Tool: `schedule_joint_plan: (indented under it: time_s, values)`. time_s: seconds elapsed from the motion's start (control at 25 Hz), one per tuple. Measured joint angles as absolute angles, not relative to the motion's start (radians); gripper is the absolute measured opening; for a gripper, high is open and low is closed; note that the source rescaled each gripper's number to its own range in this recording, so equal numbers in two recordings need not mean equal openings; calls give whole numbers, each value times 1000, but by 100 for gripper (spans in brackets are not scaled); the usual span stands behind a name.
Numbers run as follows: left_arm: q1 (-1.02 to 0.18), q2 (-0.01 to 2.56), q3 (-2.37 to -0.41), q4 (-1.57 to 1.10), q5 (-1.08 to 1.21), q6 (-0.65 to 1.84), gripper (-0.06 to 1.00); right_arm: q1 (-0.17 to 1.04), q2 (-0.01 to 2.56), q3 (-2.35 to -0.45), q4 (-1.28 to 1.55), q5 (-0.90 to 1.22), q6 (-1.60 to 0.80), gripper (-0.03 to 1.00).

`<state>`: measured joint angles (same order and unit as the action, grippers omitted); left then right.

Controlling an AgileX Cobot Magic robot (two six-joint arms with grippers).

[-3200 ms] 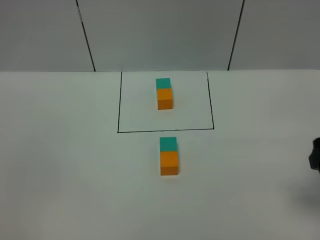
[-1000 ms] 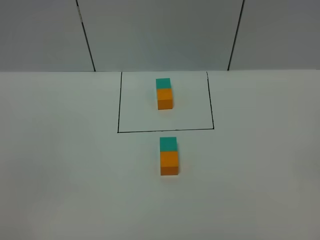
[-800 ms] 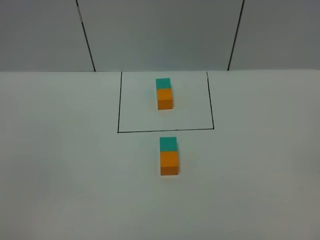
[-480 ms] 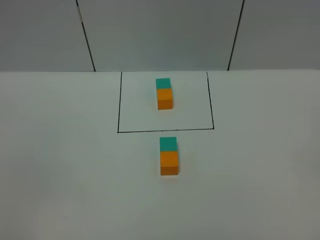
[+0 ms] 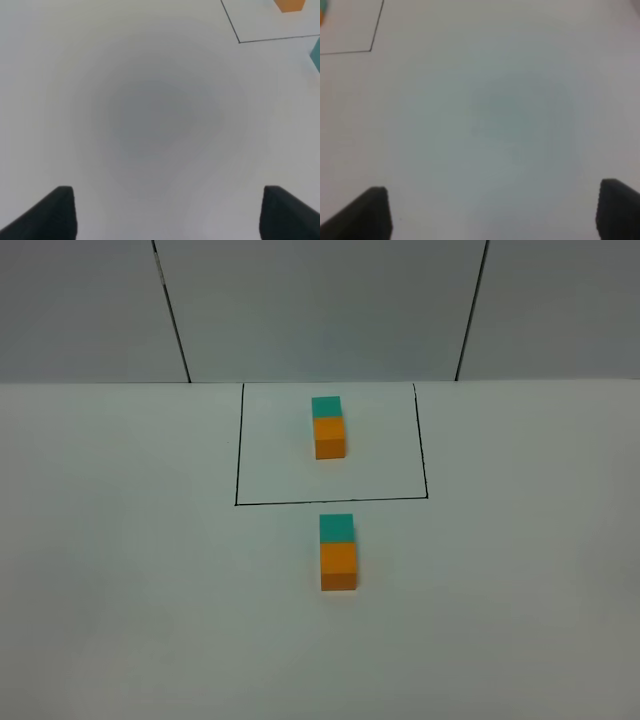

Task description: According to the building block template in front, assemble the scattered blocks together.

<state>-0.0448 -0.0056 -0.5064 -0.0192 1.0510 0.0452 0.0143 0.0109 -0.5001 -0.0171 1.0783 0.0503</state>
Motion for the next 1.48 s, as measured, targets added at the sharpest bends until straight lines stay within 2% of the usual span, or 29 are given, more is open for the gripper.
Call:
schedule_joint_plan:
  time_s: [1.48]
  values:
    - [-45, -6, -506, -19, 1051, 45, 67, 14, 11, -499, 0, 1076, 12, 69]
